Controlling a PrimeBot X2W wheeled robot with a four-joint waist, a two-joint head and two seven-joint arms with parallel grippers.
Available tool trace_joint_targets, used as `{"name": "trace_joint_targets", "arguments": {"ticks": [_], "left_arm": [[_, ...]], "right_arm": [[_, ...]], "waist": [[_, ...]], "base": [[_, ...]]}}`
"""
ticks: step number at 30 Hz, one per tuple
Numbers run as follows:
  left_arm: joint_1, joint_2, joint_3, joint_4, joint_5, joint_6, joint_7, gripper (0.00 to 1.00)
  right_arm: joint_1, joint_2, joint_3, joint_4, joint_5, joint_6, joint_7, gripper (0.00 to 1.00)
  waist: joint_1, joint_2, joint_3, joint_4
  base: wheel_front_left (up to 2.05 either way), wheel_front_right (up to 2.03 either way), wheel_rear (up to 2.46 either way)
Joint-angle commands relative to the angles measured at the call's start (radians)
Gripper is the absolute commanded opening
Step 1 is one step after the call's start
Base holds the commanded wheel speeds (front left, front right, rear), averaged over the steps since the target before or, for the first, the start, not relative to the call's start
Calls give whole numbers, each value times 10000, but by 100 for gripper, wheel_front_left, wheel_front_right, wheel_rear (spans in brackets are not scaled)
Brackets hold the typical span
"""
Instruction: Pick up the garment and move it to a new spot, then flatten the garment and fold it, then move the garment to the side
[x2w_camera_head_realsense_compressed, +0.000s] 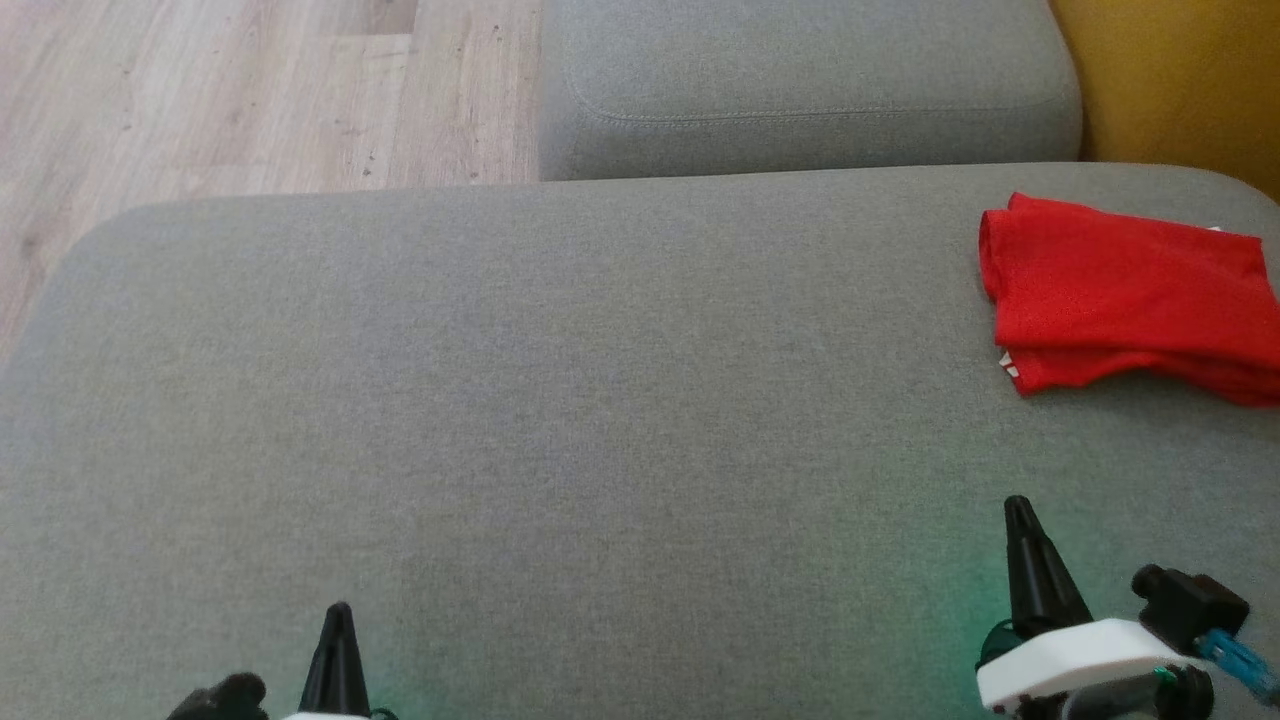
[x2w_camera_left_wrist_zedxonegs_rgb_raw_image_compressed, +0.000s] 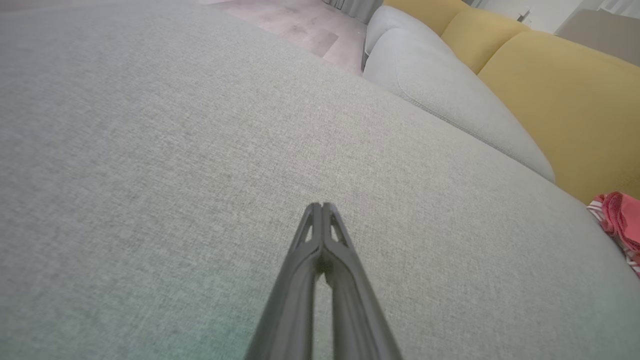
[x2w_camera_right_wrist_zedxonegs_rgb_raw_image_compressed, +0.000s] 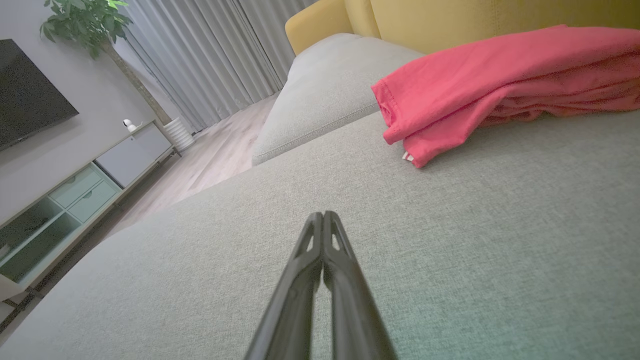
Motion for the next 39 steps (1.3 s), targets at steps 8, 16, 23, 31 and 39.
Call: {"name": "trace_joint_targets", "arguments": {"ticks": [8,16,23,31,39], "left_arm": [[-655,-100,520,-375,-873,-227,283,0],[-775,-189,817,-419,-1563,-396,510,0],[-866,-256,1041,-451,-2080,-523,681,0],[-988,-346,1341,-493,-2768,-691,910,0],[-1110,-437,1641,-534,-3455,-860,1140,0]], "right_arm": [[-602,-155,-133,-367,1213,-2,245,0],[-701,-178,-214,-391,2149,-2,427,0],[-775,-192,-279,-409,2847,-3,566,0],[-875,-207,-371,-432,3775,-3,756,0],[-975,-219,-469,-454,4697,-4,950,0]], "waist": [[0,-1,18,-32],[0,-1,34,-60],[0,-1,46,-82],[0,-1,62,-110],[-1,-1,78,-139]], "base": [[0,0,0],[0,0,0],[0,0,0],[0,0,0],[0,0,0]]}}
